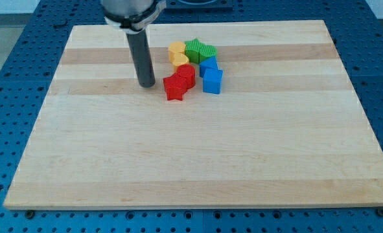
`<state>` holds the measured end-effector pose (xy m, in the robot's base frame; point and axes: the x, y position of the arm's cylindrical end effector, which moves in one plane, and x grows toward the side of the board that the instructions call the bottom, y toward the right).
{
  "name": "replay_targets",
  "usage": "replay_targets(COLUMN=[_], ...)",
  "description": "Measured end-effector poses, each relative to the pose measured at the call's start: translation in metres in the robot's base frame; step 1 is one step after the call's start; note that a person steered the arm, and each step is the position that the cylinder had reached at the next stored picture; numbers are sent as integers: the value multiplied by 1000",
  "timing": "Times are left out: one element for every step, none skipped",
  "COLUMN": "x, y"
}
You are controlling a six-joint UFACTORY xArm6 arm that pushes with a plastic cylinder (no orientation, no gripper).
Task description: Move the yellow hexagon above the green star
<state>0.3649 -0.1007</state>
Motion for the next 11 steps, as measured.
replay_targets(x=[-25, -49, -54, -62, -67, -73, -65, -63, -76, -90, -102], y=[9, 29, 47, 70, 78, 69, 43, 33, 28, 31, 52])
